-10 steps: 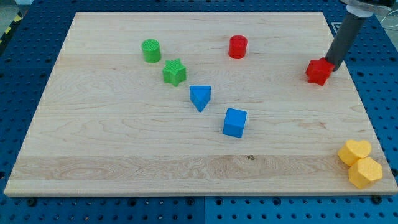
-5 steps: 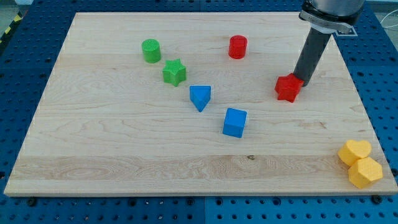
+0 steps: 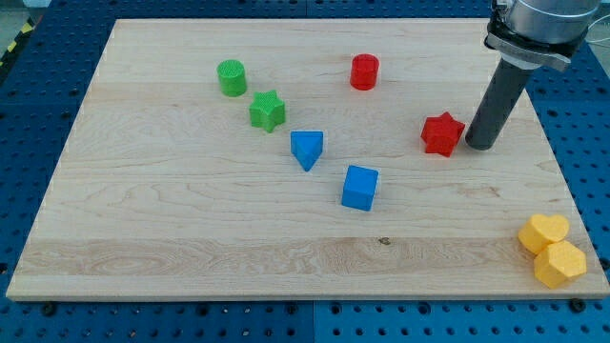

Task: Slide the red star to the center

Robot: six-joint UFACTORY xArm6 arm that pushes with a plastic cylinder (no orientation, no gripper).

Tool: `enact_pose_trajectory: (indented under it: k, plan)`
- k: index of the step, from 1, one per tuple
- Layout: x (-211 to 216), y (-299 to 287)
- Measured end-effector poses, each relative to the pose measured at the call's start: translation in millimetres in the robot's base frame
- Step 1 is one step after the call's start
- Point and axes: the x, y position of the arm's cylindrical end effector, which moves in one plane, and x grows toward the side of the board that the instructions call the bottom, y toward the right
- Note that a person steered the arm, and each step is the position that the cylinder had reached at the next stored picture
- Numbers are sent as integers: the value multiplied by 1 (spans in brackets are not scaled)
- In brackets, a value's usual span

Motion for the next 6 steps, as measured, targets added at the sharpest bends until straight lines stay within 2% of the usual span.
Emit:
enact_pose_trajectory:
  k: [2,6]
  plan:
    - [7,-17]
    - [-22,-89]
